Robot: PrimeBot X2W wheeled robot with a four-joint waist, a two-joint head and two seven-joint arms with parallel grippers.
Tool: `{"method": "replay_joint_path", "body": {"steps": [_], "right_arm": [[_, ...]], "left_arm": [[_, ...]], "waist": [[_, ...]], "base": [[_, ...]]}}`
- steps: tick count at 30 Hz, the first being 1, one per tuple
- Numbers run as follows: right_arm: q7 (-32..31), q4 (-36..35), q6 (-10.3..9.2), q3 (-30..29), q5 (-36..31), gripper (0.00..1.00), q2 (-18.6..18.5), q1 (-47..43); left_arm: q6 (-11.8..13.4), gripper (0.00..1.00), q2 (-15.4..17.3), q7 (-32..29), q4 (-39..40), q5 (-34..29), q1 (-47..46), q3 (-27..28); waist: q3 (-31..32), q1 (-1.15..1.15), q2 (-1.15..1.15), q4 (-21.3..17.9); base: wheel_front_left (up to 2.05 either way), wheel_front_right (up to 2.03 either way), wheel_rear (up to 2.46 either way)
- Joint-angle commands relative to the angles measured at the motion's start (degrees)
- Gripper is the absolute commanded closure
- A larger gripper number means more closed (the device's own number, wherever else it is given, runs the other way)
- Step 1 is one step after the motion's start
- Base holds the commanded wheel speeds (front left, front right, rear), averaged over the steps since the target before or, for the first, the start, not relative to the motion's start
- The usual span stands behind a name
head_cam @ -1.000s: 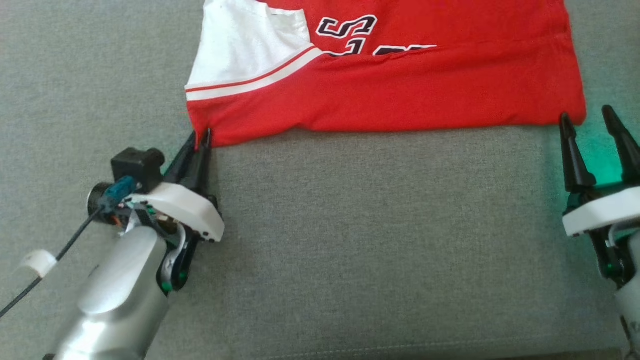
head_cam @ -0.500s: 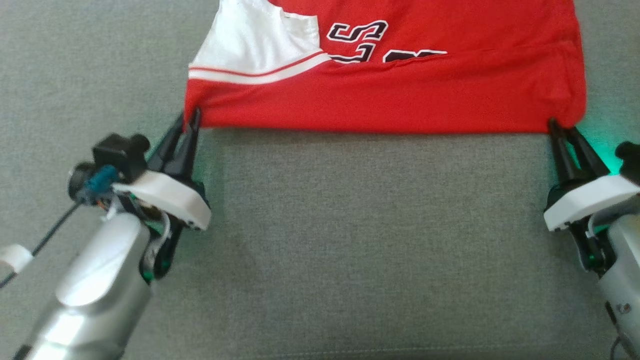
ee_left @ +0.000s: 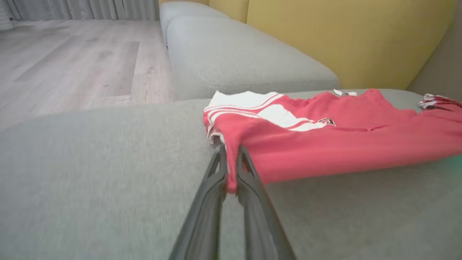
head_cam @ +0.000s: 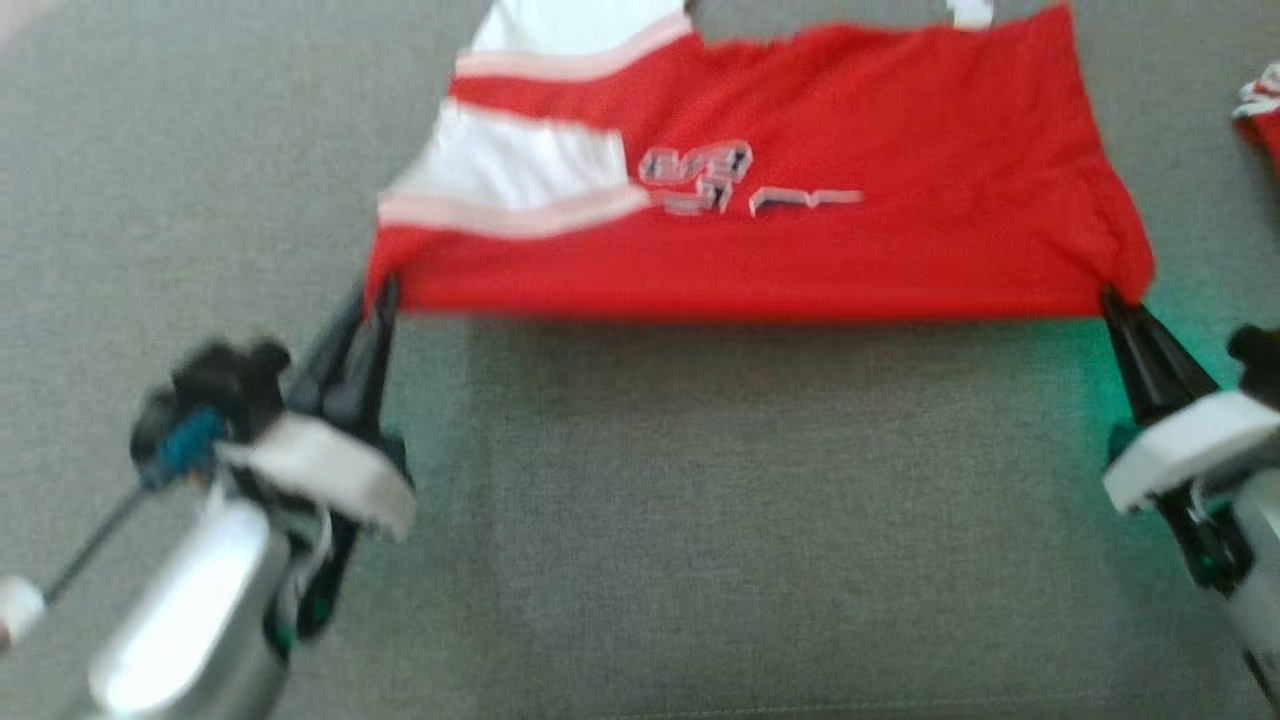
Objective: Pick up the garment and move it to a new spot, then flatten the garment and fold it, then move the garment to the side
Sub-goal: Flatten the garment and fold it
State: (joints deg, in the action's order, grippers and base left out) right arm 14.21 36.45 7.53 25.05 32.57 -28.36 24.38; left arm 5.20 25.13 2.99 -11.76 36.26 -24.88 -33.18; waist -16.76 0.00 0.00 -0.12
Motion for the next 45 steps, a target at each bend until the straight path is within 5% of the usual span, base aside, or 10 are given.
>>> {"method": "replay_joint_path", "body": {"steps": [1, 15, 23, 24, 25, 26, 27, 37, 45], "right_arm": [[0.8, -1.6, -0.04, 0.3, 1.2, 1.0, -2.9, -2.8], [0.3, -8.7, -0.04, 2.8, 7.2, 1.0, -11.6, -17.0], [-1.3, -10.9, -0.04, 0.4, 7.5, 1.0, -12.6, -23.7], [-1.5, -11.1, -0.04, -0.3, 7.6, 0.82, -12.3, -24.2], [-1.7, -11.1, -0.04, -1.1, 7.5, 0.02, -11.9, -24.7], [-1.8, -11.3, -0.04, -1.9, 7.3, 0.0, -11.5, -25.0], [-1.9, -11.5, -0.04, -2.9, 7.2, 0.0, -10.9, -25.2], [-2.2, -17.5, -0.04, -10.2, 2.0, 0.0, -9.3, -24.4], [-3.9, -25.4, -0.04, -13.9, -3.7, 0.0, -6.5, -19.2]], "left_arm": [[1.2, 1.0, 3.2, -0.5, 3.8, 0.6, 1.7, 2.7], [6.7, 1.0, 4.1, -4.7, 16.3, 3.1, 19.5, -2.0], [8.2, 1.0, 3.5, -4.9, 17.6, 4.7, 25.0, -3.3], [8.1, 1.0, 3.3, -4.8, 17.3, 4.8, 24.9, -3.3], [8.1, 1.0, 3.1, -4.6, 16.8, 4.8, 24.5, -3.3], [8.2, 0.78, 2.7, -4.3, 16.2, 4.8, 24.0, -3.0], [8.2, 0.0, 2.5, -4.1, 15.6, 4.5, 23.2, -3.0], [4.2, 0.0, 4.9, -6.6, 17.5, -0.4, 3.9, -0.3], [-5.8, 0.0, 3.0, -17.9, 4.4, 1.4, -22.6, -0.4]], "waist": [[2.1, 0.0, 0.0, 0.7], [6.4, 0.0, 0.0, 4.0], [6.2, 0.0, 0.0, 4.0], [6.1, 0.0, 0.0, 4.0], [6.0, 0.0, 0.0, 4.0], [5.9, 0.0, 0.0, 4.0], [5.9, 0.0, 0.0, 4.0], [2.2, 0.0, 0.0, 2.7], [-5.4, 0.0, 0.0, -1.5]], "base": [[0.0, 0.0, 0.0], [0.0, 0.0, 0.0], [0.0, 0.0, 0.0], [0.0, 0.0, 0.0], [0.0, 0.0, 0.0], [0.0, 0.0, 0.0], [0.0, 0.0, 0.0], [0.0, 0.0, 0.0], [0.0, 0.0, 0.0]]}}
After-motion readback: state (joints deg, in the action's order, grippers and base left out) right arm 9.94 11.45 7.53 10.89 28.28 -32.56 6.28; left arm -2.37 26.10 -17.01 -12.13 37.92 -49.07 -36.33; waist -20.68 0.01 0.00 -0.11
